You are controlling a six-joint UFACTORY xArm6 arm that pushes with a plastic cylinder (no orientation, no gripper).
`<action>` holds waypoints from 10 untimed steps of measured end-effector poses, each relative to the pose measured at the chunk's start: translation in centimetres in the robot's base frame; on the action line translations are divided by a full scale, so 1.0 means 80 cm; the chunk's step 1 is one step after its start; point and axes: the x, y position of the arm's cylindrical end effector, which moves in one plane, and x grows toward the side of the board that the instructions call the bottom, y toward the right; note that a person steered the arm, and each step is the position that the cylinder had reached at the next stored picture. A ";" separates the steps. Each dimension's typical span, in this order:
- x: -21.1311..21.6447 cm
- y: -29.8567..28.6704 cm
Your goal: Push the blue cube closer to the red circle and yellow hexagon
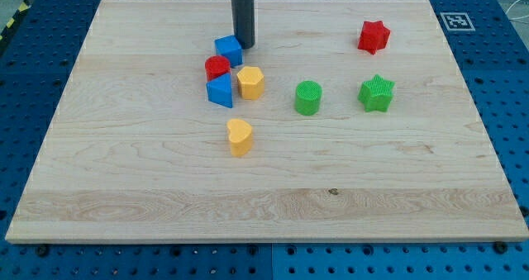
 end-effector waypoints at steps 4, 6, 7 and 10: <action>-0.027 -0.032; -0.001 -0.032; 0.008 -0.032; 0.025 -0.032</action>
